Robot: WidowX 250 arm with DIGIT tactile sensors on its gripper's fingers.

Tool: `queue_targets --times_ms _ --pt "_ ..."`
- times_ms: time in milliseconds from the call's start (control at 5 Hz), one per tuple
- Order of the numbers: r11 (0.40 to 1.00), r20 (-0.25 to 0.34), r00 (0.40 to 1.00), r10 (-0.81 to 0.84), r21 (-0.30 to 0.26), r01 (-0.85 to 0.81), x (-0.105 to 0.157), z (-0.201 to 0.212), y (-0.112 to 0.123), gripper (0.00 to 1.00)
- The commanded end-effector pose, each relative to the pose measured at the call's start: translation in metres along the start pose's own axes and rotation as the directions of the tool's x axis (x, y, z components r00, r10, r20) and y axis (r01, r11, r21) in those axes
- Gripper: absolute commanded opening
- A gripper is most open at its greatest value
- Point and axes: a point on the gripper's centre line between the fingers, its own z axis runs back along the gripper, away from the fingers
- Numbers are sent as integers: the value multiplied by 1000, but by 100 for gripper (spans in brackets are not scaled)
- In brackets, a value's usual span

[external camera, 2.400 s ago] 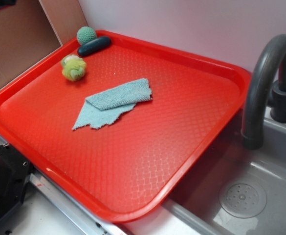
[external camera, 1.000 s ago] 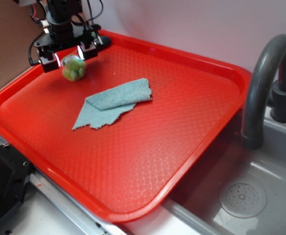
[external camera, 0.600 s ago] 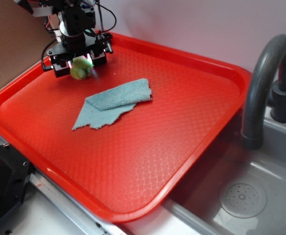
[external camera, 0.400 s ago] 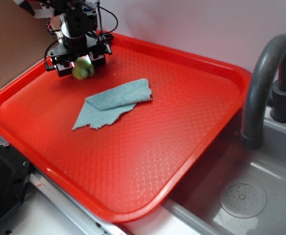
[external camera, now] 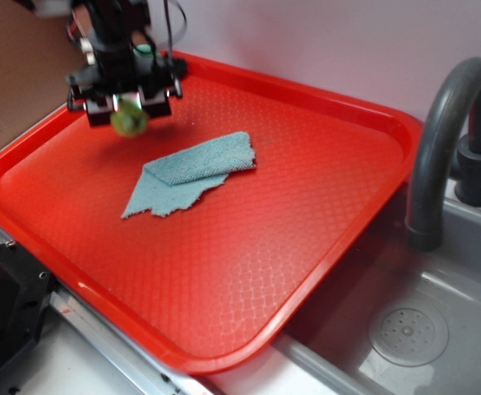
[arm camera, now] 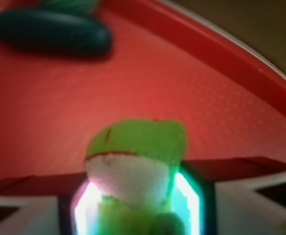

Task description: Grab the green animal.

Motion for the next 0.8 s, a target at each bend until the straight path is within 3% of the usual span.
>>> queue_targets --times_ms 0,200,400,600 --pt "866 -65 902 -426 -317 386 -15 122 5 0" --pt "797 -47 849 -526 -377 473 -36 151 9 0" --pt "688 39 787 -616 -458 562 -58 186 20 0" --pt "685 54 773 -632 -426 591 -62 187 21 0"
